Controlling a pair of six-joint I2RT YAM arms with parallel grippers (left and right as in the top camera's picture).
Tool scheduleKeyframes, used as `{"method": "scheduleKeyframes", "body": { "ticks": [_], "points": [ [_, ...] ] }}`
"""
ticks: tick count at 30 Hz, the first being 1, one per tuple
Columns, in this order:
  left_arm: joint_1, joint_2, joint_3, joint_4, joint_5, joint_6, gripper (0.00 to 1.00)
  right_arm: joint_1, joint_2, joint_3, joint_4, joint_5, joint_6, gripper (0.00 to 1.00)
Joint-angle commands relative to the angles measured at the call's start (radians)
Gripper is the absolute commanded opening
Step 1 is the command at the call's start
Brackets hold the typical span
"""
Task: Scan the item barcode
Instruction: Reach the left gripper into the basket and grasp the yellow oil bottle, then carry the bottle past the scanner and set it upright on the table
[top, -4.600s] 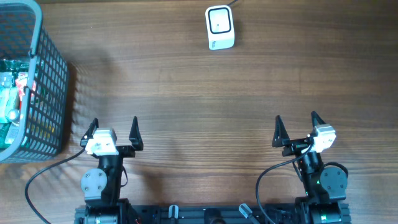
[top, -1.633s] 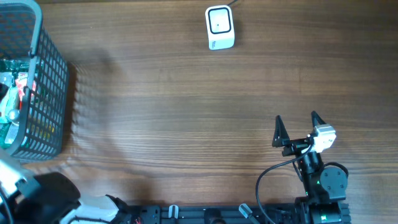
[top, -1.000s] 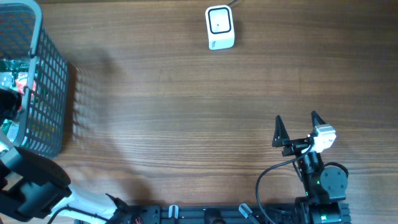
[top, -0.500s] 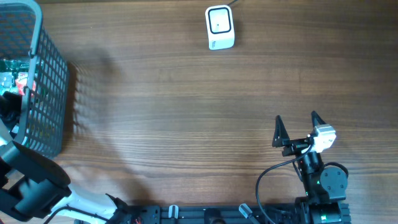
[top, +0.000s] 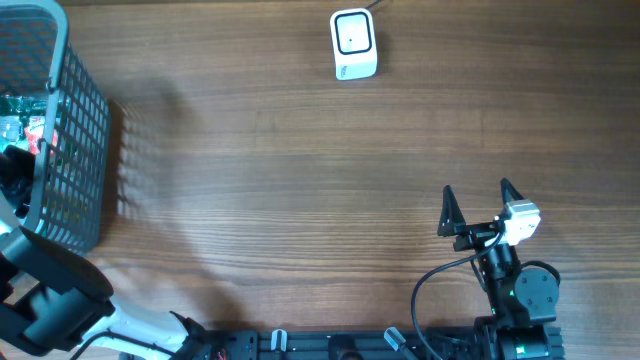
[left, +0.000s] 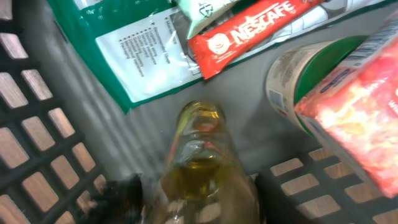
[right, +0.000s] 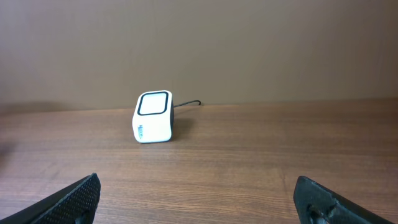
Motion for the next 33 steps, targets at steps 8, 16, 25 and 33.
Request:
{"method": "scheduleKeyframes", "body": {
  "ticks": [8,16,25,33],
  "points": [
    [0.003,-0.034,0.019,0.003,0.022,0.004,0.21,0.0,-0.006,-0.001,0.003,0.002,0.004,1.0],
    [0.006,-0.227,0.151,-0.004,-0.024,0.004,0.25,0.0,-0.006,-0.001,0.003,0.002,0.004,1.0],
    [-0.013,-0.388,0.414,0.004,0.06,0.004,0.25,0.0,-0.006,-0.001,0.003,0.002,0.004,1.0],
    [-0.303,-0.461,0.47,-0.041,0.055,0.003,0.26,0.0,-0.006,-0.001,0.003,0.002,0.004,1.0]
  ]
}}
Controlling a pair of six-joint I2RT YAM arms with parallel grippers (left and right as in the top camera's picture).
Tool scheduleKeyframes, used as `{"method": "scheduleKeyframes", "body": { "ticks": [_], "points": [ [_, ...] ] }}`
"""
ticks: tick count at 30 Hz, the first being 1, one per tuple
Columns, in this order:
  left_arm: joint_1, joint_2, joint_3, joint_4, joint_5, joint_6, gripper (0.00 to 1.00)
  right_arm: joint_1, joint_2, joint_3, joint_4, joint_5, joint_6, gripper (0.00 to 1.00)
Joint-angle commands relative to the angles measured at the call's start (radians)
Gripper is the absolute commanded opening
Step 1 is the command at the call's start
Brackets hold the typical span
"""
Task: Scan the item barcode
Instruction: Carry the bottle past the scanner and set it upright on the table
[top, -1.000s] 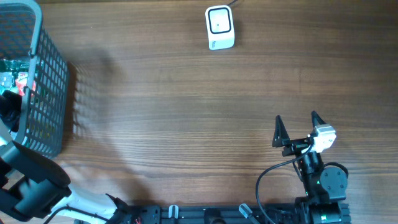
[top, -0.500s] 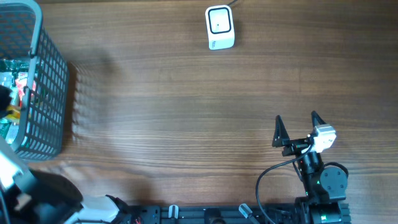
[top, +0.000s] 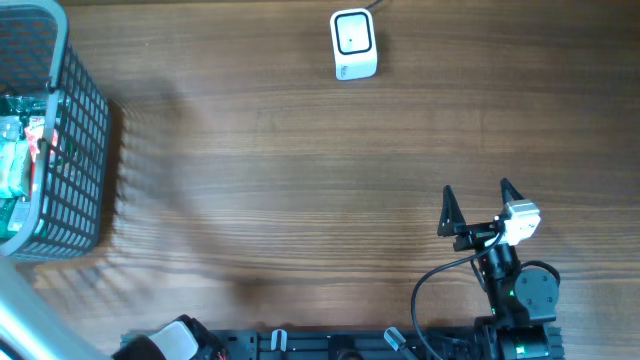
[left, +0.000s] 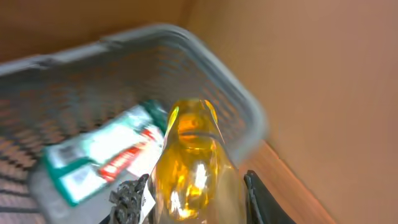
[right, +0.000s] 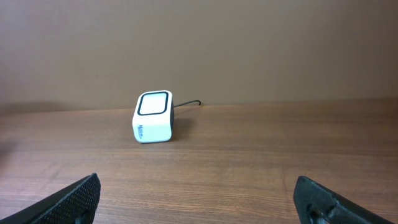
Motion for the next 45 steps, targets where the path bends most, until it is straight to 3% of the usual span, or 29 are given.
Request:
{"method": "scheduleKeyframes", "body": {
  "ticks": [1,7,16,21,30,45],
  "points": [
    [-0.195,-0.033,0.022,-0.037,-0.029,-0.002,0.26,0.0,-0.006,-0.001,0.003,0.002,0.004,1.0],
    [-0.507,-0.03,0.022,-0.108,-0.179,-0.037,0.26,0.0,-0.006,-0.001,0.003,0.002,0.004,1.0],
    [-0.993,0.158,0.021,-0.343,-0.172,-0.179,0.26,0.0,-0.006,-0.001,0.003,0.002,0.004,1.0],
    [-1.202,0.383,0.021,-0.322,-0.062,-0.198,0.26,0.0,-0.006,-0.001,0.003,0.002,0.004,1.0],
    [-1.357,0.64,0.021,-0.142,-0.002,-0.197,0.26,0.0,-0.006,-0.001,0.003,0.002,0.004,1.0],
    [-1.426,0.748,-0.035,-0.006,-0.062,-0.185,0.3,0.0,-0.006,-0.001,0.003,0.002,0.004,1.0]
  ]
}}
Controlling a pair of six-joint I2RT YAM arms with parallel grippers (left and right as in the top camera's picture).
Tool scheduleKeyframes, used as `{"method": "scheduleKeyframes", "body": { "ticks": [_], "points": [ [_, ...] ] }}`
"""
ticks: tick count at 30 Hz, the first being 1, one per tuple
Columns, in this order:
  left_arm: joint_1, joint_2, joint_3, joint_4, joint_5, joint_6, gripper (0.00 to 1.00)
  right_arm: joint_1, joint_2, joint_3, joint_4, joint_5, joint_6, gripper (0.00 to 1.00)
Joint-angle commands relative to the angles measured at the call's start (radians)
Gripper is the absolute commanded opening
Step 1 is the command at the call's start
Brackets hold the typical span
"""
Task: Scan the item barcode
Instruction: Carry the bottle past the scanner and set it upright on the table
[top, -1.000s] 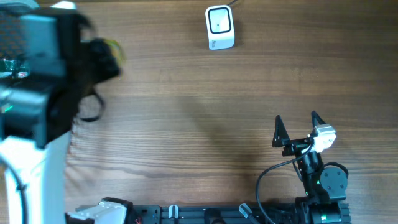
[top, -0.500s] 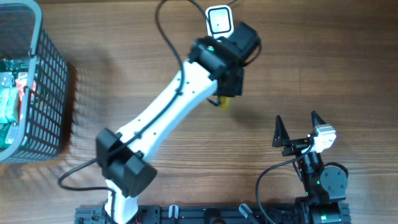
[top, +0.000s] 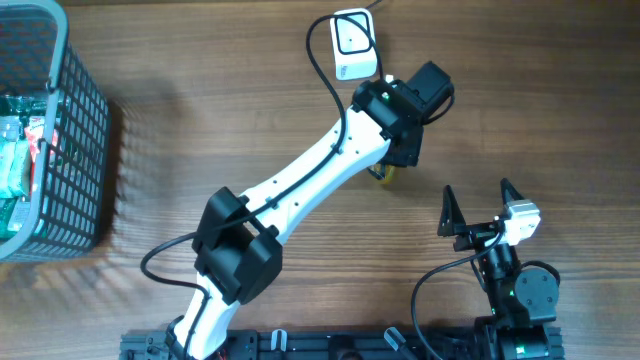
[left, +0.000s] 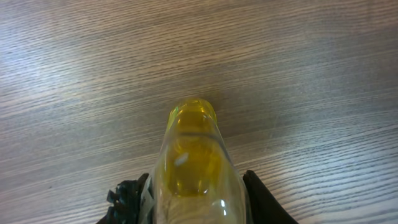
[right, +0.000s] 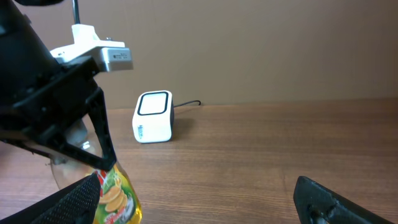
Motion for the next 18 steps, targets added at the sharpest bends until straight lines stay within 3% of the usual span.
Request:
{"method": "scheduleKeyframes", "body": {
  "ticks": [1,6,8,16,18],
  "points": [
    [-0.003,0.011,-0.034,0.024,-0.024,-0.002,0.3,0.0,-0.006,-0.001,0.003,0.002,0.004,1.0],
    [-0.007,0.011,-0.104,0.063,-0.023,-0.002,0.31,0.0,-0.006,-0.001,0.003,0.002,0.004,1.0],
    [-0.008,0.011,-0.117,0.074,-0.023,-0.002,0.36,0.0,-0.006,-0.001,0.003,0.002,0.004,1.0],
    [-0.007,0.0,-0.112,0.075,0.019,0.013,1.0,0.0,-0.006,-0.001,0.003,0.002,0.004,1.0],
    [0.0,-0.013,-0.089,0.07,0.019,0.047,1.0,0.0,-0.006,-0.001,0.003,0.002,0.004,1.0]
  ]
}}
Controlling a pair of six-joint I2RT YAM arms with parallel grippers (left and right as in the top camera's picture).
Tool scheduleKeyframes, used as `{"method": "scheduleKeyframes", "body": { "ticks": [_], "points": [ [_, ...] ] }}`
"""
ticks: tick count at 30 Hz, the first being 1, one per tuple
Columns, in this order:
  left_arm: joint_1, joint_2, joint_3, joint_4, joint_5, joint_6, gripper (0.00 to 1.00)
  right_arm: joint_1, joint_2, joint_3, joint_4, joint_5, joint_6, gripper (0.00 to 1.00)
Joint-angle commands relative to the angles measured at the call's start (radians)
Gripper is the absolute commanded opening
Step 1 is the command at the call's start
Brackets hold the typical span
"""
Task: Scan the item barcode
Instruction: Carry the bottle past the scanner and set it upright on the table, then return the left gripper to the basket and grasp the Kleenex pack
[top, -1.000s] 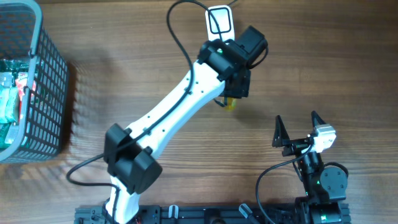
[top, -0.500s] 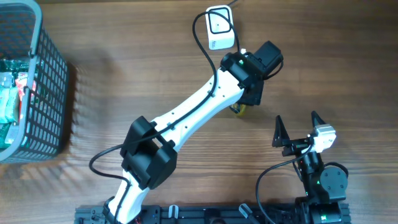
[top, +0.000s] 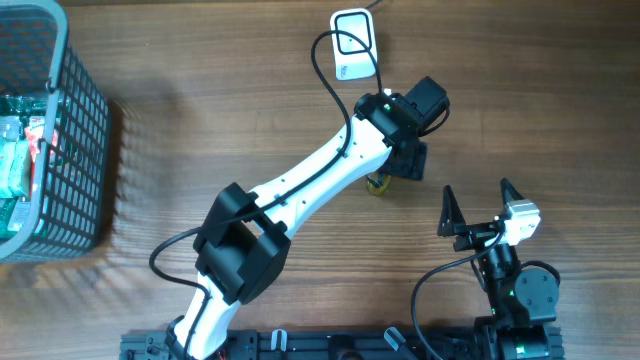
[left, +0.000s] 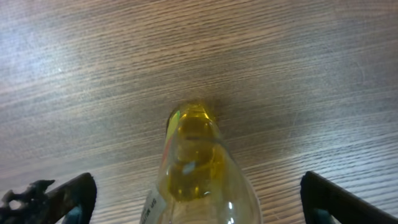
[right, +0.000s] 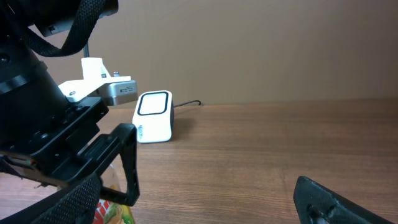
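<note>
A clear bottle of yellow oil (left: 194, 155) with a colourful label (right: 112, 211) stands on the wooden table, in front of the white barcode scanner (top: 352, 45). My left gripper (left: 196, 190) is open, its black fingers (left: 53, 193) spread wide on either side of the bottle and apart from it. In the overhead view the left gripper (top: 392, 170) hangs over the bottle (top: 378, 184). My right gripper (top: 477, 190) rests open near the front right with nothing in it. The scanner (right: 153, 117) shows behind the left arm.
A grey mesh basket (top: 70, 150) with several packets stands at the far left edge. The scanner's cable runs off the back of the table. The left arm (top: 310, 190) stretches diagonally across the middle of the table.
My left gripper was shut on the bottle; now its fingers are wide apart and the bottle stands free on the table. The gripper sits slightly nearer the front. The right arm has not moved.
My left gripper was shut on the oil bottle inside the basket. Then it held the bottle above the basket's rim. Later it held the bottle over the table's middle near the scanner. Now the bottle stands there, let go.
</note>
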Motion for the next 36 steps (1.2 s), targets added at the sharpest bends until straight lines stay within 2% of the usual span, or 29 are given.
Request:
{"method": "scheduleKeyframes", "body": {
  "ticks": [1,8,10,13,16,20,24,26,31,36],
  "points": [
    [0.008,-0.028,0.038,-0.006,0.011,0.049,1.0,0.0,-0.006,-0.001,0.003,0.002,0.005,1.0],
    [0.093,-0.183,0.184,-0.008,-0.013,0.113,1.0,0.0,-0.006,-0.001,0.003,0.002,0.004,1.0],
    [0.146,-0.243,0.215,-0.011,-0.071,0.136,1.0,0.0,-0.006,-0.001,0.003,0.002,0.004,1.0],
    [0.262,-0.345,0.23,-0.03,-0.233,0.136,1.0,0.0,-0.006,-0.001,0.003,0.002,0.004,0.99],
    [0.448,-0.451,0.23,-0.041,-0.328,0.136,1.0,0.0,-0.006,-0.001,0.003,0.002,0.004,1.0],
    [0.773,-0.541,0.23,-0.057,-0.333,0.142,1.0,0.0,-0.006,-0.001,0.003,0.002,0.004,1.0],
    [1.1,-0.549,0.23,-0.087,-0.332,0.18,1.0,0.0,-0.006,-0.001,0.003,0.002,0.004,1.0],
    [1.263,-0.537,0.228,-0.112,-0.303,0.198,1.0,0.0,-0.006,-0.001,0.003,0.002,0.004,1.0],
    [1.524,-0.5,0.227,-0.188,-0.053,0.233,1.0,0.0,-0.006,-0.001,0.003,0.002,0.004,1.0],
    [1.622,-0.427,0.168,-0.23,0.167,0.373,0.98,0.0,-0.006,-0.001,0.003,0.002,0.004,1.0]
  ]
}}
